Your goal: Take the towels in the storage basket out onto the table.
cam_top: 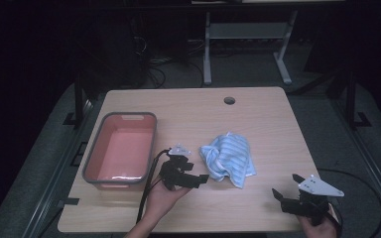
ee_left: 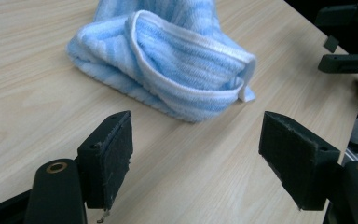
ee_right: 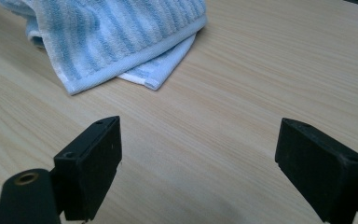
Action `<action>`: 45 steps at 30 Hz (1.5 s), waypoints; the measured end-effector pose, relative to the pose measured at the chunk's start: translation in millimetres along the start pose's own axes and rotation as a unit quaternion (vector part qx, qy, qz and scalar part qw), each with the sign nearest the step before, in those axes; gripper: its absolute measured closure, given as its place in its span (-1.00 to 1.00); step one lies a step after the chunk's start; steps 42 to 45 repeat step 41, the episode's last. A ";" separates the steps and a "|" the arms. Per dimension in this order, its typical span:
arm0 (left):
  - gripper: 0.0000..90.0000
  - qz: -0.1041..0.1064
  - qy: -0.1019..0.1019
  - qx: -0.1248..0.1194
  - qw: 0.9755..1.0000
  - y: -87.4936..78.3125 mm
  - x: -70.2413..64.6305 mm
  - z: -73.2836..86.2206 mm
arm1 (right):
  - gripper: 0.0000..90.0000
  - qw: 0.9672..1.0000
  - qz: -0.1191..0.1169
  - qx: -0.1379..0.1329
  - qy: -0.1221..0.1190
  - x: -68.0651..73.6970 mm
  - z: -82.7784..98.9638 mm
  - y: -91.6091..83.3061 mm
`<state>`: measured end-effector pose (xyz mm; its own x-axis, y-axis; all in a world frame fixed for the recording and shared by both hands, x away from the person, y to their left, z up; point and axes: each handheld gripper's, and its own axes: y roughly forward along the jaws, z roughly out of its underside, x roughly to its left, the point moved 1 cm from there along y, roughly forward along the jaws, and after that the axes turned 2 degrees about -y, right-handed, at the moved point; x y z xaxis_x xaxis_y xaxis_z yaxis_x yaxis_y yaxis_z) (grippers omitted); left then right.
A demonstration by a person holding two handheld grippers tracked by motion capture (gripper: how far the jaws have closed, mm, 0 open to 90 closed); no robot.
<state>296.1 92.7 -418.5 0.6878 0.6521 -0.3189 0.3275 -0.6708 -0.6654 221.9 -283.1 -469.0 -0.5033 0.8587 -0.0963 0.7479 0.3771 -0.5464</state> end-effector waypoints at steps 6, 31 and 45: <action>-0.44 0.002 -0.003 -0.006 1.000 -3.8 -2.3 8.9 | -0.69 1.000 0.000 0.002 -0.002 0.9 -0.3 0.6; -0.44 -0.001 -0.010 0.003 1.000 -17.8 2.8 52.3 | -0.69 1.000 0.001 0.003 -0.002 2.2 0.0 -0.2; -0.45 -0.007 0.007 -0.012 1.000 -17.7 -0.2 55.3 | -0.69 1.000 -0.002 -0.004 0.001 2.5 0.6 -1.7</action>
